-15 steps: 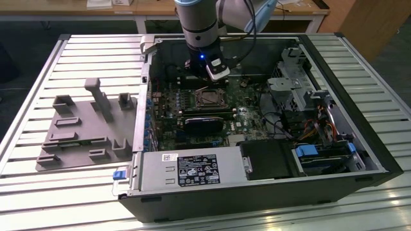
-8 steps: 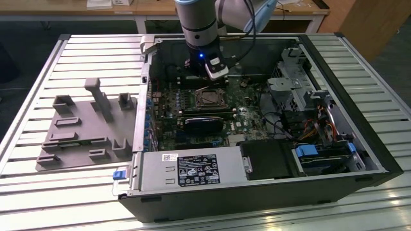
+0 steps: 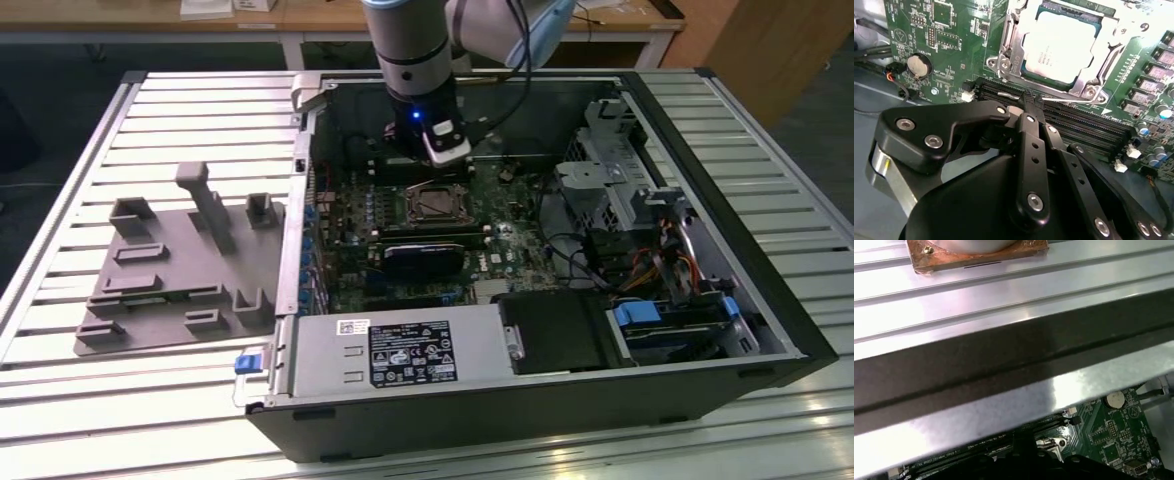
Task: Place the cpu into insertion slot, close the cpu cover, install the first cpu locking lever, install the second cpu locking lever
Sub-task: 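Install the first cpu locking lever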
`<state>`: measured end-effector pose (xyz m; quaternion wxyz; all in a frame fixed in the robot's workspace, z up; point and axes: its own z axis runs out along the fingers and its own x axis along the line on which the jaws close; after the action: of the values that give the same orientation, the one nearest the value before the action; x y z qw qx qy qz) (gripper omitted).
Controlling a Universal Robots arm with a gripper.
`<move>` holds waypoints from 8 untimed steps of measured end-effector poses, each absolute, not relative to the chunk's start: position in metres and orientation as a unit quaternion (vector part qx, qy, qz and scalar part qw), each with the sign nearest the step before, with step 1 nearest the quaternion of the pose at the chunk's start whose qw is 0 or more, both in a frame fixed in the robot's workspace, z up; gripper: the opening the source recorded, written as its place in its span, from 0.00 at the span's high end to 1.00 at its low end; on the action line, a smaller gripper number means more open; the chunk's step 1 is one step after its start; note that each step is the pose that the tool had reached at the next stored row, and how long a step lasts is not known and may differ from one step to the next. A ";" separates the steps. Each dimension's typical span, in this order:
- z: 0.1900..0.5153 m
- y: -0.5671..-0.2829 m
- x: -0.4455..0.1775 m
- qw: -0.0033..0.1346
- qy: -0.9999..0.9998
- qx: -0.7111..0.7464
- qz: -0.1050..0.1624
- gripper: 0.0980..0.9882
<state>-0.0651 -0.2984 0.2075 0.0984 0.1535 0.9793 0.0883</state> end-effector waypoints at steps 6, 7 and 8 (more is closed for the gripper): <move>0.207 -0.295 -0.065 0.100 0.977 0.167 0.087 1.00; 0.206 -0.295 -0.065 0.100 0.977 0.170 0.086 1.00; 0.206 -0.295 -0.065 0.100 0.976 0.174 0.086 1.00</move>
<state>-0.0654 -0.2952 0.2062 0.1003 0.1738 0.9759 0.0858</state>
